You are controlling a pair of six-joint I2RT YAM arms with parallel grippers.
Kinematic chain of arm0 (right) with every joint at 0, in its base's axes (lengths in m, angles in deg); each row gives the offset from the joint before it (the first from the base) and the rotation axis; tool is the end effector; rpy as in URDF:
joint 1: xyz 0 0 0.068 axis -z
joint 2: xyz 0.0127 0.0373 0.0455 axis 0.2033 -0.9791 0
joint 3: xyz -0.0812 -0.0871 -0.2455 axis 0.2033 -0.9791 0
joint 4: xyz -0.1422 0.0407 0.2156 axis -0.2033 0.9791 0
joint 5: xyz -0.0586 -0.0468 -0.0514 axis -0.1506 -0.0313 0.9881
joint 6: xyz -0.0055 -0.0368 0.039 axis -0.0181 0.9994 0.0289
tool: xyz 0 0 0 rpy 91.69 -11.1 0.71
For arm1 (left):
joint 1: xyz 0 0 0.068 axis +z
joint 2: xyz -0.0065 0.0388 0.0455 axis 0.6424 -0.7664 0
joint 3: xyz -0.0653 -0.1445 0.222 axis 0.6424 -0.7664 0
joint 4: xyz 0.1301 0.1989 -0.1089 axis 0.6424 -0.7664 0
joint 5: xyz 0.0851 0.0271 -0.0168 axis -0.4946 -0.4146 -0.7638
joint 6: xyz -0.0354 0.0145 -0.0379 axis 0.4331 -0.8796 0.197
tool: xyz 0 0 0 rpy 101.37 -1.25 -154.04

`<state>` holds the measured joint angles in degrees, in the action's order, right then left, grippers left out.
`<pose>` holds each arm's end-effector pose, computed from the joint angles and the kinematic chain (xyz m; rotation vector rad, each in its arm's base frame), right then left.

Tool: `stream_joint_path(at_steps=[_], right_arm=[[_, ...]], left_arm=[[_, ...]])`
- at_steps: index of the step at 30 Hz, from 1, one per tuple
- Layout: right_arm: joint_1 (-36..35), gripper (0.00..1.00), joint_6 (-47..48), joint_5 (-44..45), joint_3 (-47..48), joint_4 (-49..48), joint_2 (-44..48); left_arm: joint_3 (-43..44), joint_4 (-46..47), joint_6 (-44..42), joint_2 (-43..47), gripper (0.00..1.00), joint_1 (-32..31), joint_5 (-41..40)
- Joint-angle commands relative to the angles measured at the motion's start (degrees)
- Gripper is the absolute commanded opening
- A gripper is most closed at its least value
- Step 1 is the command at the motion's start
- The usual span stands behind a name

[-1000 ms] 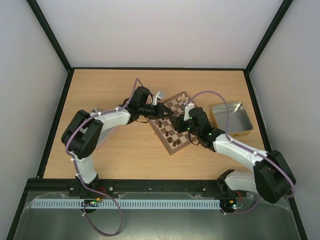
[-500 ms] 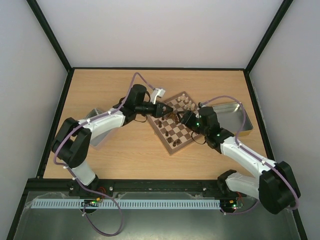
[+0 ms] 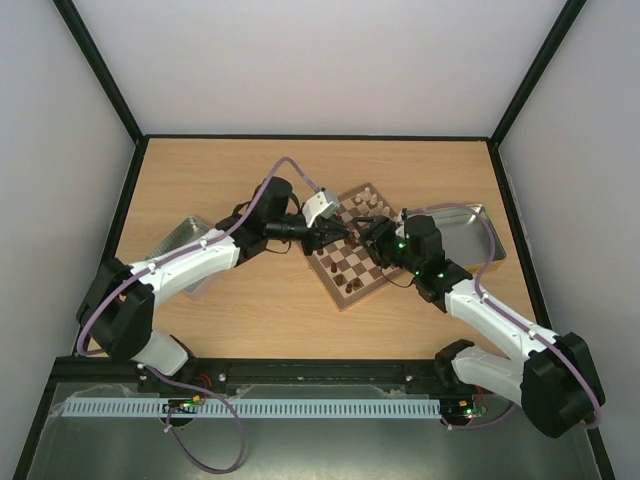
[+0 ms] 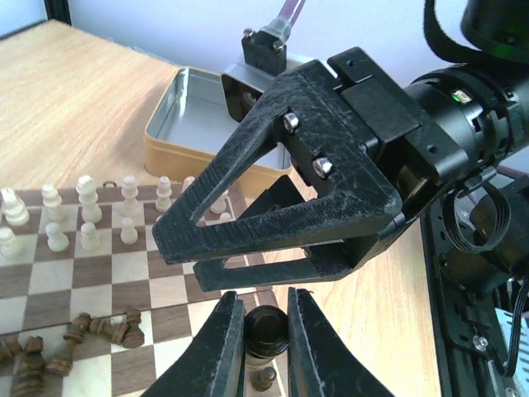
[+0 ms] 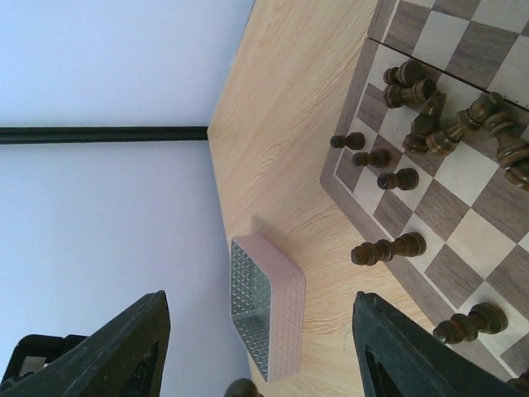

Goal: Set up the chess pieces on the board
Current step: Pick up the chess piece from the chessboard.

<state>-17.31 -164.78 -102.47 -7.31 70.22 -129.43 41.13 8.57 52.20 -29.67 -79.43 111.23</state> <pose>0.2000 0.1272 0.2441 0.5973 2.1423 1.5476 0.2527 -0.2369 0.2806 1.1103 1.6622 -1.1020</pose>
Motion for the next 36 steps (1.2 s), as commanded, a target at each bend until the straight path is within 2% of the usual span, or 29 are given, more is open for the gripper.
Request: stream_joint_path(at_steps=[1,11,20,25,28,30,36], right_arm=[[0.3,0.59,1.6,-2.6,-0.7,1.0,2.3],[0.4,0.46,9.7,-8.1,3.1,5.3,2.5],[0.3,0.33,12.5,-10.5,3.7,7.2,0.9],[0.3,0.2,12.5,-11.7,3.5,7.1,0.5],[0.4,0.07,11.5,-10.9,3.6,7.0,0.7],[0.4,0.02,11.0,-9.9,3.5,6.6,1.0],[0.4,0.02,15.4,-0.4,5.3,10.1,1.1]], left_arm=[[-0.5,-0.7,-7.3,2.4,0.03,0.2,3.0],[0.7,-2.5,-11.1,1.9,0.02,0.2,5.6],[1.1,-0.7,-9.8,1.5,0.02,0.2,5.0],[1.0,-0.3,-9.5,1.4,0.02,0.2,4.3],[0.9,0.0,-9.4,1.5,0.02,0.2,3.5],[0.7,0.5,-8.8,1.6,0.02,0.2,2.9],[-1.2,3.3,-4.3,3.3,0.02,0.1,-3.8]])
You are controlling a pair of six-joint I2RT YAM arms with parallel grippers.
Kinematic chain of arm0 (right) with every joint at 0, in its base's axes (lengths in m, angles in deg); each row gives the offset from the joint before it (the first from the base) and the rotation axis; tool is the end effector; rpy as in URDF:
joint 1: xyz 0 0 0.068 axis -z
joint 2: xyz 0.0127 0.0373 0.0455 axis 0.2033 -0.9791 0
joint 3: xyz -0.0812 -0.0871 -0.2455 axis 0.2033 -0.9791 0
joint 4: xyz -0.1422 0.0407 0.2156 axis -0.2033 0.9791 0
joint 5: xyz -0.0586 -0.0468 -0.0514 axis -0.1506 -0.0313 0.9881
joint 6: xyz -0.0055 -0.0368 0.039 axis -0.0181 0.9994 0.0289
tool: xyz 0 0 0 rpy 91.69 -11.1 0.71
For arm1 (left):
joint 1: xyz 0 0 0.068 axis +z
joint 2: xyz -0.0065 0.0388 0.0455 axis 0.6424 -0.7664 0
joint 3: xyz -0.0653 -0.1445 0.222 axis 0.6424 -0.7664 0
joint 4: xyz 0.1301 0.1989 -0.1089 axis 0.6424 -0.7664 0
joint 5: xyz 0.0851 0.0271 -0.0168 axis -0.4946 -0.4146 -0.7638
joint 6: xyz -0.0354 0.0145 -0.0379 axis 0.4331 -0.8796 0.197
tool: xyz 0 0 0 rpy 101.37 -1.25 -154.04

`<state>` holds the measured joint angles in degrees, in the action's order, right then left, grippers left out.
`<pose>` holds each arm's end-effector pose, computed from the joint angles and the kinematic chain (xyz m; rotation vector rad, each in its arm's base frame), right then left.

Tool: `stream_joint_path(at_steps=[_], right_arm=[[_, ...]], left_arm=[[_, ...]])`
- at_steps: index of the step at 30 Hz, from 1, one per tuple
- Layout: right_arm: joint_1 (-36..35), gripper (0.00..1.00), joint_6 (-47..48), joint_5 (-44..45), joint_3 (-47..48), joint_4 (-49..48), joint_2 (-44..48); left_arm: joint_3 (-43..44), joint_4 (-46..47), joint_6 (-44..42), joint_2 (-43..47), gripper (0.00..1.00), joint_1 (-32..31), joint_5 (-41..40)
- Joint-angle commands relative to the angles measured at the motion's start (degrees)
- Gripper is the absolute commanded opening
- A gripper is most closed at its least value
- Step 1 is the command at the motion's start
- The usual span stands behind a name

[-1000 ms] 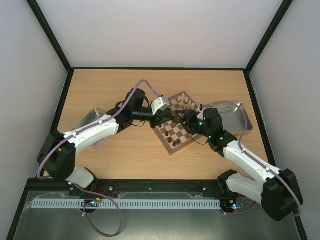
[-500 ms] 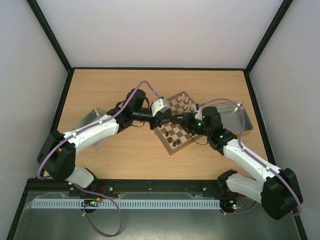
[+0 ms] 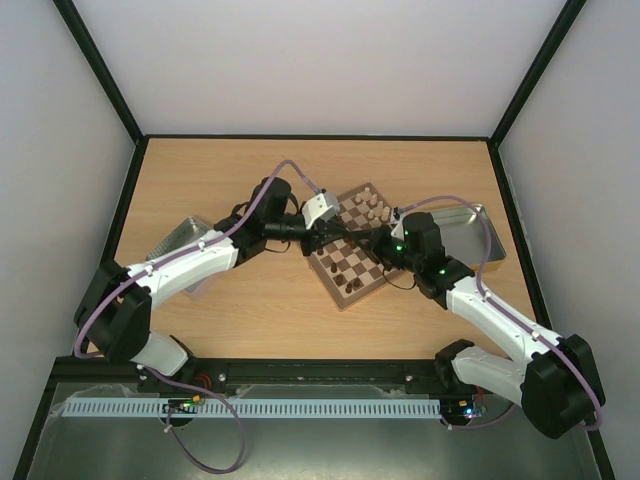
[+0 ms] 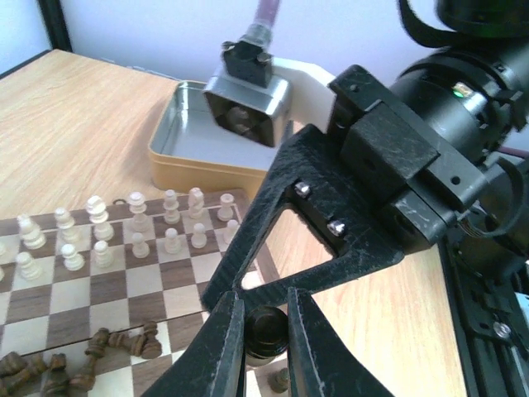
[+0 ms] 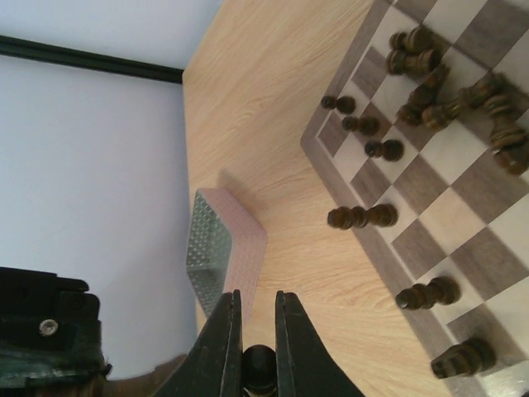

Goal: Set up the chess pieces on the board
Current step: Pick up the chess piece from the chessboard, then place the chess piece on the chessboard.

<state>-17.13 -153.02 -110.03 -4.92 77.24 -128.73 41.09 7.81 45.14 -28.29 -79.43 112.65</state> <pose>0.1949 0.1283 0.2496 0.3058 2.2463 1.5194 0.2483 -0.2341 0.2871 1.2091 1.5503 -1.0450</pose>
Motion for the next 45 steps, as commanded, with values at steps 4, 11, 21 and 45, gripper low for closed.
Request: stream_joint_path(at_steps=[4,11,21,45], right_arm=[[0.2,0.02,10.8,17.6,5.0,8.0,-0.7],[0.1,0.02,18.0,25.3,4.9,7.6,-1.6],[0.2,0.02,18.3,24.3,3.7,6.2,-2.5],[0.2,0.02,17.5,24.7,2.7,5.7,-2.6]], left_arm=[[-1.6,2.7,7.6,3.2,0.03,0.2,-15.8],[-1.3,-4.4,17.2,3.1,0.03,1.0,-39.5],[0.5,-9.4,26.2,-3.6,0.05,4.5,-40.7],[-10.6,-2.0,23.0,3.6,0.05,-7.3,-44.4]])
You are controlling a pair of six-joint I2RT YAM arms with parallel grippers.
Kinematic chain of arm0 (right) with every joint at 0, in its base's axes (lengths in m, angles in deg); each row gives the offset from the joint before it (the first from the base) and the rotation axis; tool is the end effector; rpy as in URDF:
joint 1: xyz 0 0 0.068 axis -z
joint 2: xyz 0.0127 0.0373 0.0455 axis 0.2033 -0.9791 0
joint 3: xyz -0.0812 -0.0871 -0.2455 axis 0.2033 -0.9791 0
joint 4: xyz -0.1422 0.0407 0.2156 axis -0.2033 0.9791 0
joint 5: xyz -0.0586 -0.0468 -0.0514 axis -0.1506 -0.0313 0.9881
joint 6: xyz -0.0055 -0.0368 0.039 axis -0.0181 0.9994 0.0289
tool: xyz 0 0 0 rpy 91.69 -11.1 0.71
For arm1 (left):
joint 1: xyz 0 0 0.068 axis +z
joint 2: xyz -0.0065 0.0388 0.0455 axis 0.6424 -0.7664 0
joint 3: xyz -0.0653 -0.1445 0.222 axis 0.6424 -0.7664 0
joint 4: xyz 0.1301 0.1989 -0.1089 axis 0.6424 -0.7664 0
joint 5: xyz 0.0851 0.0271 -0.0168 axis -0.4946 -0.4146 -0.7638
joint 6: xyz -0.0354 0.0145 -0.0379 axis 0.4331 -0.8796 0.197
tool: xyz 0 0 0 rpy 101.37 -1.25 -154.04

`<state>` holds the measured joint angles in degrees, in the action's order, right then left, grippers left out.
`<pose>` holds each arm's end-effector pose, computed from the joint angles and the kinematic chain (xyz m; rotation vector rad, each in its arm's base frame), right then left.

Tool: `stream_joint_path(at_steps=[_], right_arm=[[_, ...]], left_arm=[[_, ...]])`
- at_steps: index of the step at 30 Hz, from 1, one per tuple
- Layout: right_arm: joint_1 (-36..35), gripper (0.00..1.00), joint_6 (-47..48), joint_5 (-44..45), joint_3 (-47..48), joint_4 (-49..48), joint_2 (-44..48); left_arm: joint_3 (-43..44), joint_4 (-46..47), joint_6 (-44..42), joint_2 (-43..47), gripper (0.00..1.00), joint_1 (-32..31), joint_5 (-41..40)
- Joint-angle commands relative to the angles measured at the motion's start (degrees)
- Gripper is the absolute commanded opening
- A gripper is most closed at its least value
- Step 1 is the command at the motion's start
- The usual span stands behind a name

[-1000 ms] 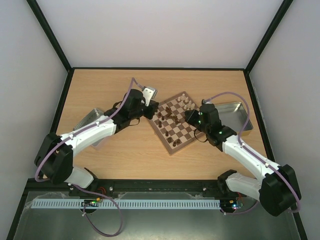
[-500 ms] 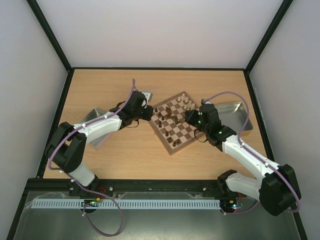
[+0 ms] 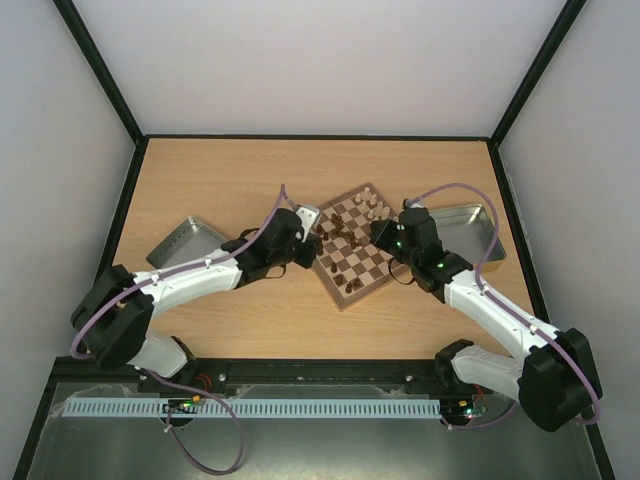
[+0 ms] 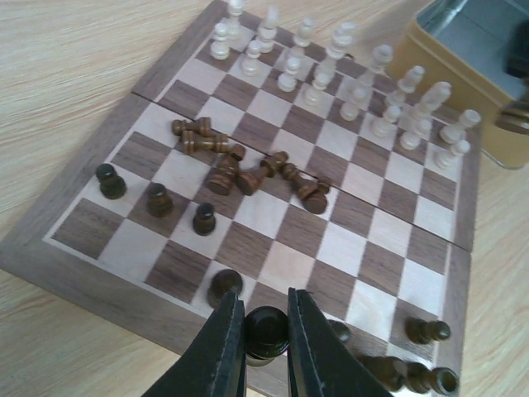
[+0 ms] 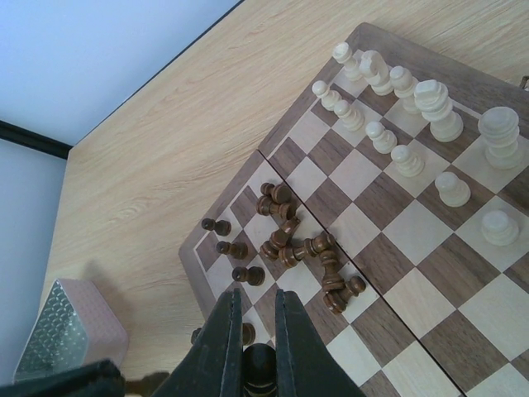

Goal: Set up the chess pieces on the board
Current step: Place the chess piece on the chessboard.

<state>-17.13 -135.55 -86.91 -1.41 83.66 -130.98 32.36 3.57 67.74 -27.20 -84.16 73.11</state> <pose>0.2106 0.1216 0.2493 0.2735 2.1680 0.9435 0.2321 -0.2263 0.2311 0.5545 2.1138 -0.6222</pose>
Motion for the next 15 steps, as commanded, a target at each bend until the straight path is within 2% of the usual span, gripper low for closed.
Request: stream_joint_path(at_steps=[1,6,15], right_arm=[[0.1,0.02,0.0,1.5,-1.0,-0.8,-0.4],[0.1,0.02,-0.4,1.3,-1.4,-1.4,-0.6],[0.2,0.02,-0.5,0.9,-1.6,-1.6,-1.6]], left_arm=[[-2.3,2.7,0.2,2.7,0.05,-3.2,-4.6],[-3.6,5.5,-1.0,1.0,0.07,-5.4,-1.4],[-4.9,12.6,-2.7,-5.4,0.07,-5.4,-0.7]])
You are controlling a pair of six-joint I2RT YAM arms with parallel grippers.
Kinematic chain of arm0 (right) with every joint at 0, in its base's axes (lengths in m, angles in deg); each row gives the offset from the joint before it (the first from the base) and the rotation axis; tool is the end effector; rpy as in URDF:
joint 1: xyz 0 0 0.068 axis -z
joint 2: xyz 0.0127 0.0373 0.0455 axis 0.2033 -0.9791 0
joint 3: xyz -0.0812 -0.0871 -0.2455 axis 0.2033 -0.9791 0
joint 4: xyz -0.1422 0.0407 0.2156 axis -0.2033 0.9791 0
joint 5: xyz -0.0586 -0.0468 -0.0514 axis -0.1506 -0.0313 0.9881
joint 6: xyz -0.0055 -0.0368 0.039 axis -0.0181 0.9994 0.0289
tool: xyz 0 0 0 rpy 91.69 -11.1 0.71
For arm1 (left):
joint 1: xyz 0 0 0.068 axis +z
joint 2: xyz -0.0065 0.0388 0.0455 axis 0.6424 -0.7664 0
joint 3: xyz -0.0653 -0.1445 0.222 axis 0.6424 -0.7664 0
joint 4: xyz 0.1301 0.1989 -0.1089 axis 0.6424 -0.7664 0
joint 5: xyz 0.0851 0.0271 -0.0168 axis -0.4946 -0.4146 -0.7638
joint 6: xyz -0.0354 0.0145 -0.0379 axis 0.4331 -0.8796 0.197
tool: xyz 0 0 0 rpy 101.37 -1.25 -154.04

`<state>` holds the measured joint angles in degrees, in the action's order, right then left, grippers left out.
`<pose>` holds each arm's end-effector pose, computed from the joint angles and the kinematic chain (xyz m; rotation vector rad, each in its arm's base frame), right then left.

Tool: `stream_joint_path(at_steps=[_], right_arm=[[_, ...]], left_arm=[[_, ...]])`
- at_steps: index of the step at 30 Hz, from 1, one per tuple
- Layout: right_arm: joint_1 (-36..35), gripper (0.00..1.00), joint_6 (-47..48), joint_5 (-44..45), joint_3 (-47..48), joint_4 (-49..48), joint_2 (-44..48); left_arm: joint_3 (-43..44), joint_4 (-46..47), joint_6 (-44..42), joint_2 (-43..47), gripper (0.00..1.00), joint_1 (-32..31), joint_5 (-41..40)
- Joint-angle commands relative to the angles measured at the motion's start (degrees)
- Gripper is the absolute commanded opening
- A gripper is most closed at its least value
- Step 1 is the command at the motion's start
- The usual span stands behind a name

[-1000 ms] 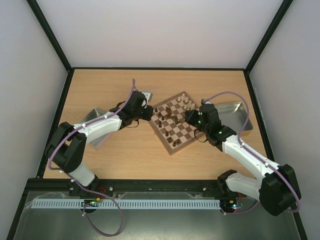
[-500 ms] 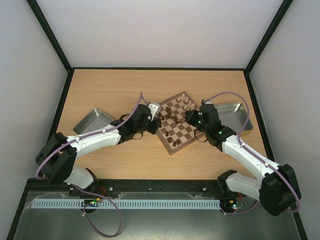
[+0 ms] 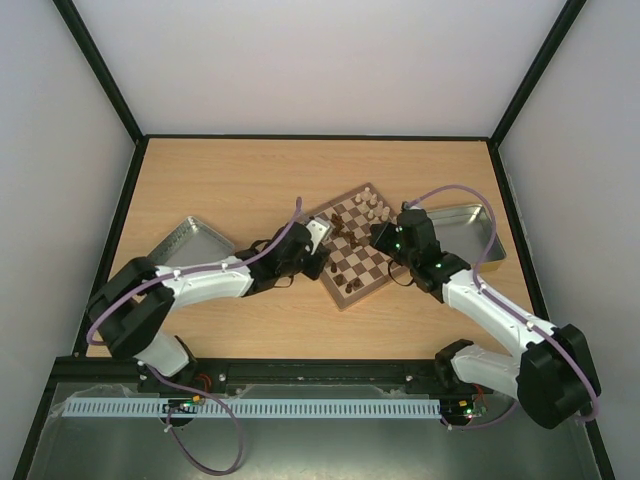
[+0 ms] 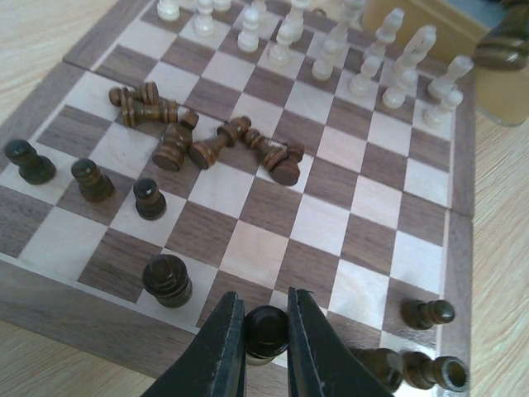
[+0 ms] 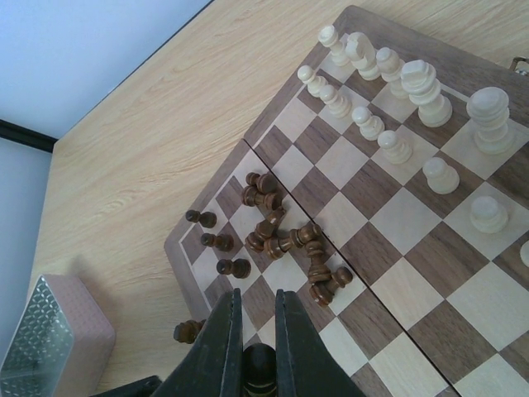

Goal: Set up the chess pieces on the board
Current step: Place the chess piece on the chessboard.

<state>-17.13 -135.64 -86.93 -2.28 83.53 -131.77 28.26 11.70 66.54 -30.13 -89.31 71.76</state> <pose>0.2109 0.1218 0.2412 0.2811 2.1948 0.9315 0.2128 -0.2472 0.2056 0.6522 2.0694 -0.6462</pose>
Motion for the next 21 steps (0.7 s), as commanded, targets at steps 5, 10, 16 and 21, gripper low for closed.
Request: stream_joint_path(at_steps=[5,10,16,21], right_arm=[[0.1,0.02,-0.4,1.0,-0.8,-1.6,-1.0],[0.2,0.02,-0.4,1.0,-0.7,-1.5,-1.0],[0.1,0.02,-0.4,1.0,-0.7,-1.6,-1.2],[0.2,0.02,-0.4,1.1,-0.6,-1.5,-1.3]], left_arm=[[-2.2,7.1,-1.5,-4.2,0.07,-0.3,-0.3],[-2.6,8.9,-1.4,-5.8,0.08,-0.3,-0.1],[-1.9,10.3,-1.5,-7.5,0.09,-0.3,-0.5],[-1.3,10.9,-1.9,-8.5,0.1,-0.3,-1.9]])
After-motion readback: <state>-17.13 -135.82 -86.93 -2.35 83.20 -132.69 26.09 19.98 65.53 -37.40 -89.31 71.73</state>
